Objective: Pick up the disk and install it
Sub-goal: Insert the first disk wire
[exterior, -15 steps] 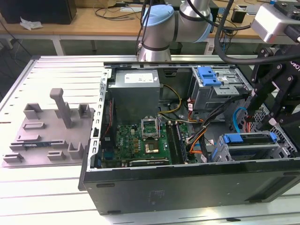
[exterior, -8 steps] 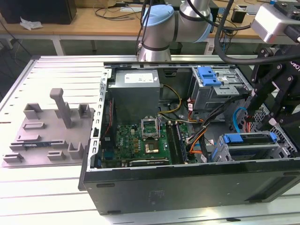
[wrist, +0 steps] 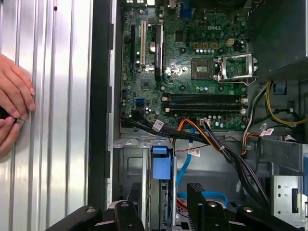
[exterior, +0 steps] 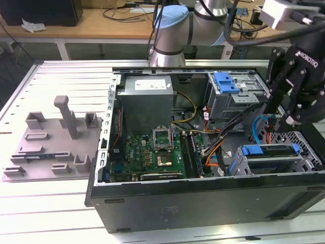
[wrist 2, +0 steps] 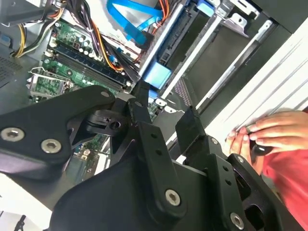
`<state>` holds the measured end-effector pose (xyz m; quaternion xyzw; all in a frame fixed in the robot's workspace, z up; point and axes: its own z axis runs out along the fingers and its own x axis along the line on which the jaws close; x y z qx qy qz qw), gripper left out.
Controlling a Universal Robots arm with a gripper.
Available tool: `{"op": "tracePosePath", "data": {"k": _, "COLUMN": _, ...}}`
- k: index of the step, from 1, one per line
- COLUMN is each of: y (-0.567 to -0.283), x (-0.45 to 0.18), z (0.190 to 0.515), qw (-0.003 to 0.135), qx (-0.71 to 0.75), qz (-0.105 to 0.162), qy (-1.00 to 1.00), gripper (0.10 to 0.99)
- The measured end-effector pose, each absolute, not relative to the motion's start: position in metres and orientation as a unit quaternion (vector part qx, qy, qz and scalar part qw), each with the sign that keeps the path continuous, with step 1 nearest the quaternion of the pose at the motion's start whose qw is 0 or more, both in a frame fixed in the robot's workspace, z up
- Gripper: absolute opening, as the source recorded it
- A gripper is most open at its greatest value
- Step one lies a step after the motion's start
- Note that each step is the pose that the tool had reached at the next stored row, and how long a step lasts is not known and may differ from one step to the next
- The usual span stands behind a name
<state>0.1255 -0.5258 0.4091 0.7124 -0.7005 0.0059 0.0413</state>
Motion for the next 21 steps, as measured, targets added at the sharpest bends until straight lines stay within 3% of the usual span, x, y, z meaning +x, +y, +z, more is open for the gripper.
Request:
{"op": "tracePosePath", "data": {"k": 8, "y": -0.485, "x": 0.126, "z": 0.409, "qw": 0.066, "qx": 0.711, "qz": 0.03, "qy": -0.7, "gripper": 0.502}}
{"op": "tracePosePath", "data": {"k": 14, "y": -0.474, "x": 0.137, "z": 0.409, "qw": 0.098, "qx": 0.706, "qz": 0.062, "qy": -0.698, "gripper": 0.502}}
{"op": "tracePosePath", "data": {"k": 21, "y": -0.454, "x": 0.16, "z": 0.407, "qw": 0.114, "qx": 0.704, "qz": 0.077, "qy": -0.697, "gripper": 0.502}}
